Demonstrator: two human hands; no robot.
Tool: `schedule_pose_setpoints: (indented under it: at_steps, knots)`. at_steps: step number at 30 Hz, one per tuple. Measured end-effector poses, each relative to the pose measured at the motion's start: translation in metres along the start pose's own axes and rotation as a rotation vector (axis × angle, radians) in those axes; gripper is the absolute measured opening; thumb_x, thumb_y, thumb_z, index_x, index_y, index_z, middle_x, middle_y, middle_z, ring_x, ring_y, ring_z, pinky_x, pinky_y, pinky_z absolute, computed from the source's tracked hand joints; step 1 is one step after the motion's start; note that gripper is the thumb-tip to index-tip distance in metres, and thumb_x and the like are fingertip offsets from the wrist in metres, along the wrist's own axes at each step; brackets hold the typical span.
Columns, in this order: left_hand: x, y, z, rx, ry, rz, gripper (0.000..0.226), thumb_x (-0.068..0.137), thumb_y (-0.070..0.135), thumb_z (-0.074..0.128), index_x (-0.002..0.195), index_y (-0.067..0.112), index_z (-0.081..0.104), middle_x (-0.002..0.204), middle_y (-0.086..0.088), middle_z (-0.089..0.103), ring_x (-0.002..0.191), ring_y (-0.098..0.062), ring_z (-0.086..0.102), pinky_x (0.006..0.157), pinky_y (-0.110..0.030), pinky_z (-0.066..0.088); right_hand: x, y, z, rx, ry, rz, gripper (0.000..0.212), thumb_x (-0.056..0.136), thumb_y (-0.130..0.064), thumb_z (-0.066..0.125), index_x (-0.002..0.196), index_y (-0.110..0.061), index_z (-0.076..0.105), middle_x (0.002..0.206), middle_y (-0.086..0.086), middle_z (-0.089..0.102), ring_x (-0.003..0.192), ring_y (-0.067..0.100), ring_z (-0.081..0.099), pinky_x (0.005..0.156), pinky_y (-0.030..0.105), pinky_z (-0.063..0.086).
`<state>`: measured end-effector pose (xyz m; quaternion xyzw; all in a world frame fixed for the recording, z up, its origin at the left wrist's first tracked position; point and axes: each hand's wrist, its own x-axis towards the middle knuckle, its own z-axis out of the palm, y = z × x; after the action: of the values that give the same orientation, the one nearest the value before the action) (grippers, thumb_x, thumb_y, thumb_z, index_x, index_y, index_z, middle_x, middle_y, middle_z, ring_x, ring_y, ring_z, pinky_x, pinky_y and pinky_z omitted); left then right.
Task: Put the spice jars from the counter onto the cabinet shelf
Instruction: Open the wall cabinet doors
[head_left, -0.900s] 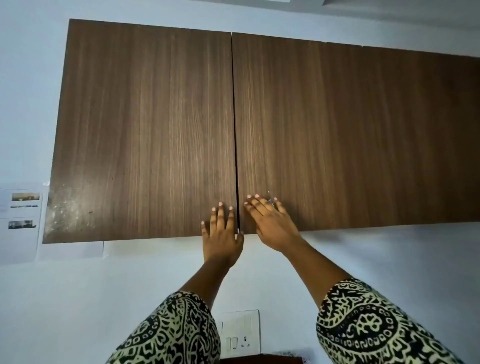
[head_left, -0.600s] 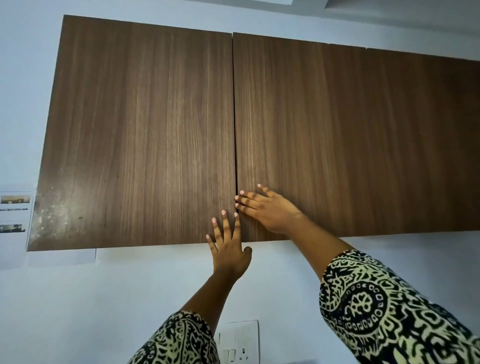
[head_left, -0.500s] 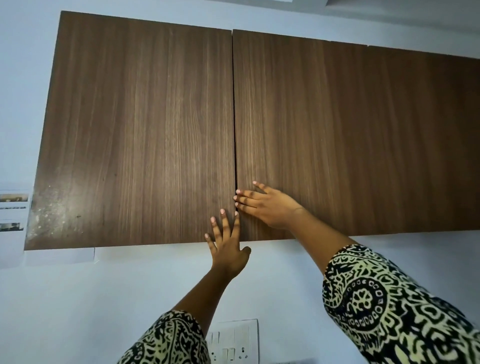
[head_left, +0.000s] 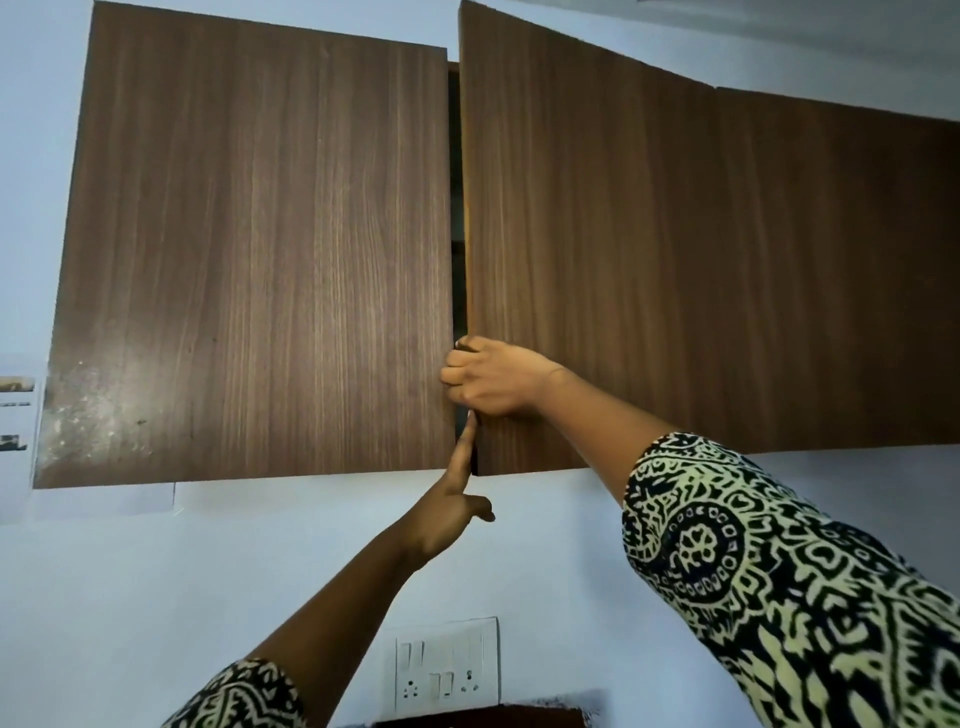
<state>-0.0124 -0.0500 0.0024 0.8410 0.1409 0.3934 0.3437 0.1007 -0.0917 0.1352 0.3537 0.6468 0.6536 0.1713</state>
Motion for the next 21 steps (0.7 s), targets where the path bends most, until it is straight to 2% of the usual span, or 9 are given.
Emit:
schedule_pose_setpoints:
  at_steps: [3, 6, 8, 12, 15, 18, 21]
  knots:
    - [-0.01, 0.016, 0.003, -0.256, 0.03, 0.015, 0.084, 0.088, -0.007, 0.05, 0.147, 0.039, 0.011, 0.148, 0.006, 0.03, 0.134, -0.014, 0.035, 0.104, -0.032, 0.035, -0.014, -0.001, -0.015, 0.099, -0.049, 0.071, 0.035, 0.096, -0.017, 0.03, 0.111, -0.011, 0.061, 0.113, 0.007, 0.063, 0.114, 0.027, 0.053, 0.108, 0.042, 0.031]
    - [-0.023, 0.024, 0.008, -0.405, 0.078, 0.053, 0.066, 0.087, 0.001, 0.053, 0.134, 0.044, 0.034, 0.128, 0.012, 0.053, 0.116, -0.009, 0.054, 0.099, -0.035, 0.043, -0.034, 0.001, -0.034, 0.196, 0.041, 0.108, 0.037, 0.091, -0.016, 0.029, 0.098, -0.011, 0.065, 0.099, 0.009, 0.068, 0.102, 0.027, 0.061, 0.103, 0.044, 0.038]
    - [-0.03, 0.031, 0.016, -0.468, 0.118, 0.07, 0.055, 0.09, 0.001, 0.05, 0.131, 0.037, 0.042, 0.122, 0.007, 0.063, 0.113, -0.015, 0.061, 0.096, -0.039, 0.048, -0.051, 0.005, -0.044, 0.217, 0.111, 0.113, 0.038, 0.087, -0.017, 0.029, 0.087, -0.012, 0.066, 0.085, 0.008, 0.07, 0.087, 0.026, 0.065, 0.096, 0.044, 0.046]
    - [-0.038, 0.052, 0.035, -0.528, 0.096, 0.088, 0.044, 0.078, 0.006, 0.059, 0.12, 0.02, 0.06, 0.117, -0.001, 0.069, 0.107, -0.019, 0.066, 0.088, -0.039, 0.055, -0.089, 0.014, -0.071, 0.189, 0.141, 0.124, 0.04, 0.083, -0.027, 0.027, 0.08, -0.014, 0.065, 0.077, 0.008, 0.068, 0.078, 0.027, 0.063, 0.087, 0.042, 0.049]
    - [-0.04, 0.076, 0.056, -0.495, 0.086, 0.145, 0.031, 0.084, 0.0, 0.061, 0.11, 0.015, 0.065, 0.104, 0.0, 0.072, 0.093, -0.016, 0.069, 0.079, -0.035, 0.058, -0.121, 0.024, -0.095, 0.219, 0.187, 0.123, 0.04, 0.082, -0.028, 0.027, 0.073, -0.012, 0.063, 0.069, 0.008, 0.066, 0.068, 0.026, 0.059, 0.076, 0.038, 0.048]
    - [-0.041, 0.107, 0.09, -0.457, 0.133, 0.215, 0.019, 0.087, 0.0, 0.057, 0.099, 0.012, 0.067, 0.087, 0.002, 0.073, 0.078, -0.015, 0.069, 0.068, -0.03, 0.057, -0.16, 0.034, -0.116, 0.212, 0.226, 0.134, 0.035, 0.079, -0.027, 0.032, 0.063, -0.012, 0.059, 0.057, 0.005, 0.061, 0.055, 0.021, 0.049, 0.063, 0.032, 0.045]
    - [-0.044, 0.135, 0.132, -0.435, 0.209, 0.288, 0.008, 0.084, 0.003, 0.064, 0.09, 0.007, 0.067, 0.08, 0.003, 0.073, 0.076, -0.012, 0.068, 0.066, -0.029, 0.057, -0.207, 0.042, -0.137, 0.204, 0.231, 0.16, 0.032, 0.076, -0.026, 0.036, 0.059, -0.013, 0.06, 0.053, 0.002, 0.058, 0.053, 0.013, 0.034, 0.058, 0.028, 0.044]
